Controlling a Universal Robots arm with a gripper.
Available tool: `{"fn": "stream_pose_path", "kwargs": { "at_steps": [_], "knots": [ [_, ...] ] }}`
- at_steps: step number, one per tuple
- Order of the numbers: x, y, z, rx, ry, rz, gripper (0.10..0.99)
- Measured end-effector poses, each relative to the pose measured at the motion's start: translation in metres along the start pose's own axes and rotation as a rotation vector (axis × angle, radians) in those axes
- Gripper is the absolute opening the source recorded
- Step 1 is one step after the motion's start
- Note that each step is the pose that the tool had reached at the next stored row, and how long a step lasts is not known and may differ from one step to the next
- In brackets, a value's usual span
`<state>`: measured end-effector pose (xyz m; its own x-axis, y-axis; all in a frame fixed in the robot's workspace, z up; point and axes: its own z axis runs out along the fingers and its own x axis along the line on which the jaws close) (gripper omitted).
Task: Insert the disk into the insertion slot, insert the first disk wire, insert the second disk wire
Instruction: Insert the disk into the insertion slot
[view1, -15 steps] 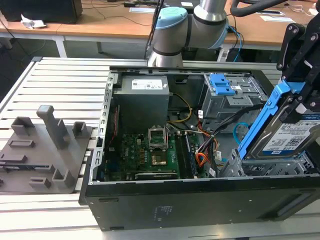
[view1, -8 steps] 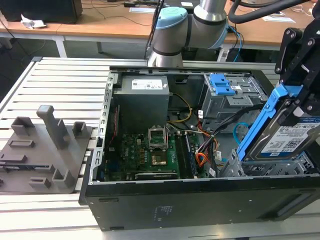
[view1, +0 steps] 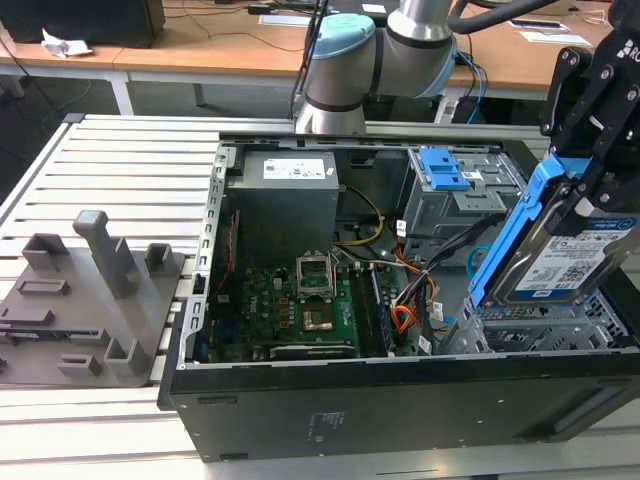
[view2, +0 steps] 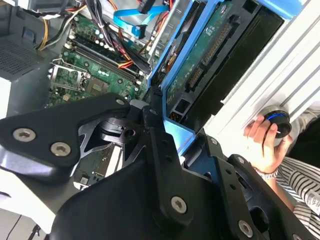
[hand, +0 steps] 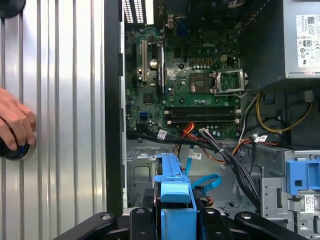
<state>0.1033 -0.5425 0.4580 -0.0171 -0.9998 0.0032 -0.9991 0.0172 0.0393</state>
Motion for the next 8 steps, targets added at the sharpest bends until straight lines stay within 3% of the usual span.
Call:
{"fn": "stream_pose_path", "kwargs": {
  "at_steps": [5, 8],
  "knots": [
    [-0.0131, -0.0008, -0.0001, 0.000, 0.0000, 0.000, 0.369],
    [-0.0188, -0.0068, -0.0003, 0.000, 0.0002, 0.000, 0.369]
  ]
}}
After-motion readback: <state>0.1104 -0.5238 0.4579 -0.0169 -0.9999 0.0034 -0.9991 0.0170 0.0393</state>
